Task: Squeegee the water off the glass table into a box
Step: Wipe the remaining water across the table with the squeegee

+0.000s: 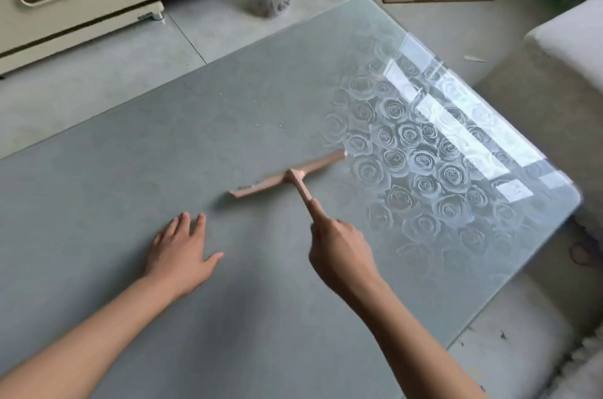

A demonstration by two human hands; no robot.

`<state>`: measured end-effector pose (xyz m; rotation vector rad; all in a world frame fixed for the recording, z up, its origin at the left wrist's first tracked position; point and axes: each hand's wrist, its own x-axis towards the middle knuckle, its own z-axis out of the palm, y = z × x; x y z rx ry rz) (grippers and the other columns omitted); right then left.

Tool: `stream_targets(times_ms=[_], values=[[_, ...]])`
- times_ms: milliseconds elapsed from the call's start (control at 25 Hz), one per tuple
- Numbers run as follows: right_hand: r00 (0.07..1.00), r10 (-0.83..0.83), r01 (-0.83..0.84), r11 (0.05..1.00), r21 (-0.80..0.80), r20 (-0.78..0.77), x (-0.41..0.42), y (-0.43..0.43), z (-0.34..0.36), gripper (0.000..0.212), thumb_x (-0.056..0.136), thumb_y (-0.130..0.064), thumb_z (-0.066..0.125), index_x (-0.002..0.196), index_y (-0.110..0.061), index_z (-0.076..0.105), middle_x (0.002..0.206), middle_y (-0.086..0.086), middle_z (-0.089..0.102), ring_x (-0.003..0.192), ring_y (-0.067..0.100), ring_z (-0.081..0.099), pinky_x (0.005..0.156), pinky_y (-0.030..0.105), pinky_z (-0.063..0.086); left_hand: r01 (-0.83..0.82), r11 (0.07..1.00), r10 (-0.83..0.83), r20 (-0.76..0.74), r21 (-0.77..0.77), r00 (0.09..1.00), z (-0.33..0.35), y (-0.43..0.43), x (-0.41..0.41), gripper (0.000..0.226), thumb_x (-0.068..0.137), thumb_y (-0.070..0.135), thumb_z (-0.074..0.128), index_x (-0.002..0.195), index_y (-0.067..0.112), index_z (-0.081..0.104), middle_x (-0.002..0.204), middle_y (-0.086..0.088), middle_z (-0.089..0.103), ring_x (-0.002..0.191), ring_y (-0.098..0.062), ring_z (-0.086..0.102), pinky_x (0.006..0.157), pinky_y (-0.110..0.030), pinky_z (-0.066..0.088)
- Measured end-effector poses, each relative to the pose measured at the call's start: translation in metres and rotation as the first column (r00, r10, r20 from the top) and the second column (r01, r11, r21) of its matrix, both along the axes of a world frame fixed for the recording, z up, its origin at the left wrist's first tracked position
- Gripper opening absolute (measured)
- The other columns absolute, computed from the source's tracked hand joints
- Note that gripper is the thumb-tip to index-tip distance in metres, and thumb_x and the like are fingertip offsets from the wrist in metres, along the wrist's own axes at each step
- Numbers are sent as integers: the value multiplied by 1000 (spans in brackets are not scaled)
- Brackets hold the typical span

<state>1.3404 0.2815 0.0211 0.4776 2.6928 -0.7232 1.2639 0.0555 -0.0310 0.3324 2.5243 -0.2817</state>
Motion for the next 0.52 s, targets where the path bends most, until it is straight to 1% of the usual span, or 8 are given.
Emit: stream_targets(times_ms=[80, 120, 160, 240, 320, 360, 440, 520], values=[[1000, 30, -30, 1000, -3, -7, -48, 4, -7, 54, 95, -16, 35, 145, -34, 24, 92, 16, 57, 83, 37, 53, 64, 35, 33, 36, 996, -35, 11, -77, 999, 1, 10, -9, 90, 88, 67, 39, 152, 14, 4, 155, -17, 21, 142, -27, 26, 113, -35, 24], [999, 36, -36, 999, -13, 7, -68, 5, -7, 52, 95, -15, 36, 144, -32, 26, 95, 16, 58, 83, 37, 53, 65, 34, 32, 52, 993, -51, 15, -102, 999, 3, 14, -14, 93, 87, 68, 39, 152, 13, 3, 151, -17, 28, 138, -27, 33, 110, -34, 28], [999, 42, -42, 999, -32, -1, -81, 7, -6, 52, 95, -15, 36, 143, -32, 27, 94, 16, 58, 81, 36, 50, 65, 34, 32, 50, 991, -48, 17, -121, 999, 5, 18, -19, 94, 87, 68, 38, 152, 12, 1, 147, -16, 35, 134, -27, 39, 107, -34, 32], [996, 57, -62, 995, -74, -64, -80, 12, -1, 53, 95, -16, 37, 143, -37, 28, 87, 13, 55, 73, 32, 43, 64, 34, 33, 35, 985, -31, 27, -168, 999, 8, 24, -23, 94, 88, 68, 36, 152, 11, -2, 143, -16, 41, 129, -27, 46, 103, -33, 36], [983, 67, -84, 992, -93, -173, -44, 32, 2, 53, 96, -21, 37, 140, -48, 26, 77, 6, 50, 67, 32, 43, 59, 35, 34, 31, 975, -30, 8, -219, 1000, 11, 38, -22, 91, 90, 65, 36, 152, 9, -1, 142, -15, 43, 127, -27, 47, 100, -33, 38], [976, 63, -88, 990, -113, -211, -16, 49, 4, 54, 96, -24, 38, 139, -53, 22, 74, 3, 48, 66, 31, 45, 58, 35, 35, 54, 974, -63, -36, -222, 997, 10, 45, -20, 87, 91, 61, 36, 152, 9, 1, 141, -14, 43, 126, -27, 48, 99, -34, 39], [986, 54, -82, 981, -177, -159, 48, 87, 8, 56, 97, -30, 42, 137, -63, 20, 73, -3, 49, 70, 27, 52, 61, 37, 40, 111, 976, -135, -120, -187, 984, 12, 58, -15, 79, 93, 53, 37, 151, 8, 8, 145, -11, 38, 129, -25, 44, 100, -34, 39], [996, 8, -22, 987, -161, -91, 103, 125, 12, 54, 96, -32, 48, 136, -60, 26, 77, -6, 55, 73, 22, 57, 66, 34, 43, 170, 978, -187, -148, -123, 971, 13, 73, -16, 76, 94, 51, 38, 151, 8, 12, 154, -13, 22, 139, -24, 30, 106, -35, 35]])
